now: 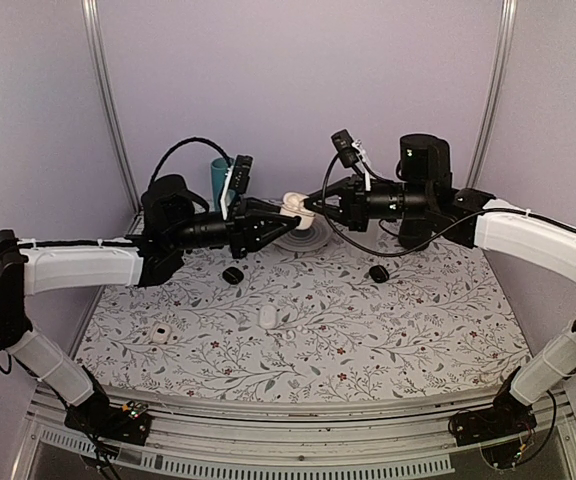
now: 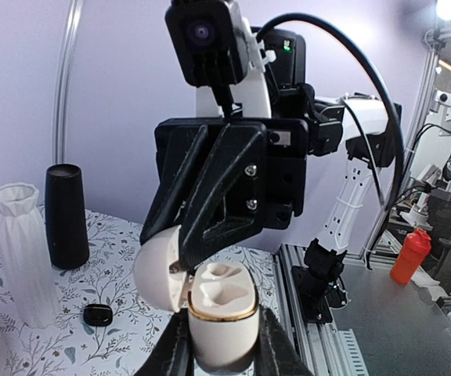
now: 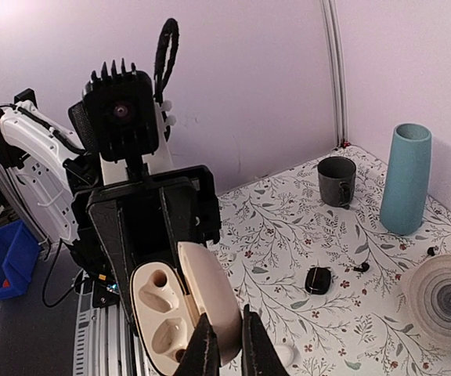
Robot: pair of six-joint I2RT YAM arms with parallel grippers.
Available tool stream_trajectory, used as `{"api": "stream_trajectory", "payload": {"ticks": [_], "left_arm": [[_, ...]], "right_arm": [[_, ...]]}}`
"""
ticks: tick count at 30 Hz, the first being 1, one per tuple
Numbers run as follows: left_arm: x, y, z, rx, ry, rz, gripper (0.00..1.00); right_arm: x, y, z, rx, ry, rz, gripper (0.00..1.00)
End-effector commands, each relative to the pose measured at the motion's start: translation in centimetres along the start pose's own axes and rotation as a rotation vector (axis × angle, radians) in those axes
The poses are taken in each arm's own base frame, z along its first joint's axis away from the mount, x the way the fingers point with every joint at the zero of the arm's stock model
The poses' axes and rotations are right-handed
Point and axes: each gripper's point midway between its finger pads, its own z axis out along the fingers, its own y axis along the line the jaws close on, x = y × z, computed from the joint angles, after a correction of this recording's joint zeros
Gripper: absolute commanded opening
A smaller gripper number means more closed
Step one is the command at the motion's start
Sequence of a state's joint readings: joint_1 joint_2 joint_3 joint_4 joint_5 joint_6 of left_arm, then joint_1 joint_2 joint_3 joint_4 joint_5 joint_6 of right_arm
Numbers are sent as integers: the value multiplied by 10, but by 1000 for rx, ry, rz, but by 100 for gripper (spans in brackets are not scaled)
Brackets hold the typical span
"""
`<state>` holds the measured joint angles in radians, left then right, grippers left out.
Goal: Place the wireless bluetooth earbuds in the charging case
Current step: Pass from the right arm to the left, then pick up the left earbud from the center of the board.
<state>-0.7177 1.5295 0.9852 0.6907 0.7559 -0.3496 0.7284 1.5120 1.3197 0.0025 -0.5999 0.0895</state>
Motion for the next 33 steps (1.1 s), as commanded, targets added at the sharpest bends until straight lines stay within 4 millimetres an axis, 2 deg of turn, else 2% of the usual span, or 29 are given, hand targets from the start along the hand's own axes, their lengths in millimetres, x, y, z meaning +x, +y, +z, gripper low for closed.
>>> {"api": "stream_trajectory", "payload": {"ticks": [1, 4, 7, 10, 13, 17, 20, 24, 27, 30, 33], "left_arm": [[-7, -11, -4, -10, -65, 56, 0], [-4, -12, -8, -26, -84, 93, 0], [-4, -12, -14, -59, -123, 136, 0], [0, -6, -19, -100, -148, 140, 0], [10, 2, -16, -131, -150, 121, 0], [25, 3, -7, -144, -134, 114, 0], [26, -3, -9, -151, -160, 139, 0], [24, -13, -22, -152, -194, 159, 0], [26, -19, -29, -168, -224, 172, 0], [38, -22, -21, -148, -192, 170, 0], [52, -31, -13, -113, -171, 160, 0]], "right_arm": [[-20, 15, -8, -58, -86, 2, 10], [-18, 17, -8, -75, -93, 29, 20], [-14, 19, -11, -77, -102, 58, 45], [-5, 18, -16, -59, -107, 94, 58], [0, 10, -23, 6, -120, 150, 67], [18, -6, -35, 116, -145, 254, 70], [33, -15, -45, 183, -162, 293, 71], [47, -35, -59, 329, -184, 279, 72], [57, -37, -72, 374, -195, 324, 73], [80, -50, -91, 495, -185, 405, 74], [120, -67, -110, 613, -115, 482, 74]]}}
